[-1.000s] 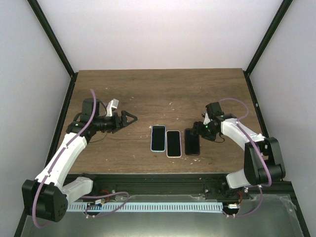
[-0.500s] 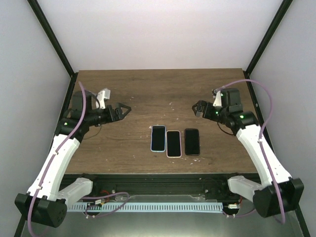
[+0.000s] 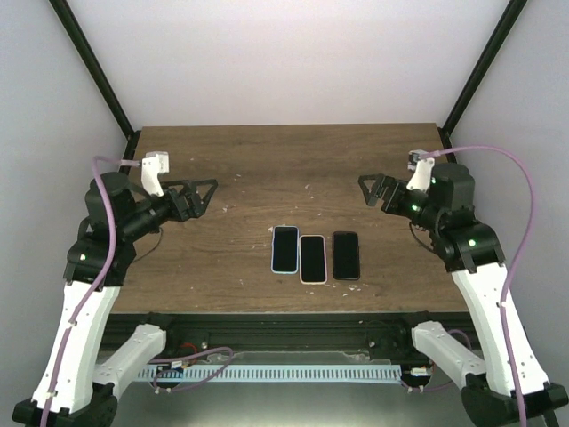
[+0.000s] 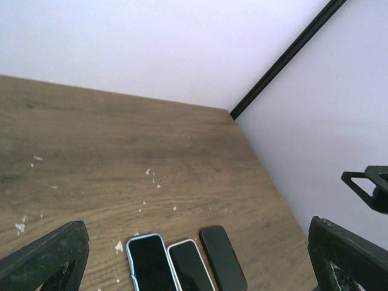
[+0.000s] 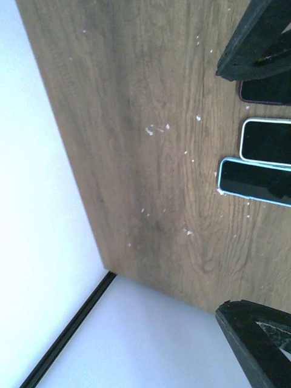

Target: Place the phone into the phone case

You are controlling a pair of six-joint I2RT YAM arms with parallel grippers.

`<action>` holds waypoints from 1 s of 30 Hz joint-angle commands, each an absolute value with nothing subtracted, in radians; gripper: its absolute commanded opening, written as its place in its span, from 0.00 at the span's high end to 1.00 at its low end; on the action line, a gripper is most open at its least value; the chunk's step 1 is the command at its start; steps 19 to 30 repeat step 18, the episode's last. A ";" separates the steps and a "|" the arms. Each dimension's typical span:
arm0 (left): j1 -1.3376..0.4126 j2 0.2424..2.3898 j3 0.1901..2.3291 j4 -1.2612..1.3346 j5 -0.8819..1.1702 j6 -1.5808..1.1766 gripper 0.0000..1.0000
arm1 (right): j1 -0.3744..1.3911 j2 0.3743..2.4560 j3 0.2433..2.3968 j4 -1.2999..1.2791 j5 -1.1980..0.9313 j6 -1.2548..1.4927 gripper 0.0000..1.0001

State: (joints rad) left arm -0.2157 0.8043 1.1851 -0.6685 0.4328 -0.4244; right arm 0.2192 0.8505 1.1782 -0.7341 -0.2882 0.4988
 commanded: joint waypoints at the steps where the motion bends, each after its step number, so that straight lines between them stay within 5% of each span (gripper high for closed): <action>1: -0.216 0.753 1.156 -0.612 0.411 -0.409 0.00 | 0.214 0.777 1.186 -0.719 -0.285 0.526 0.00; 30: -0.217 0.699 1.073 -0.620 0.396 -0.450 0.00 | 0.213 0.725 1.102 -0.693 -0.336 0.556 0.00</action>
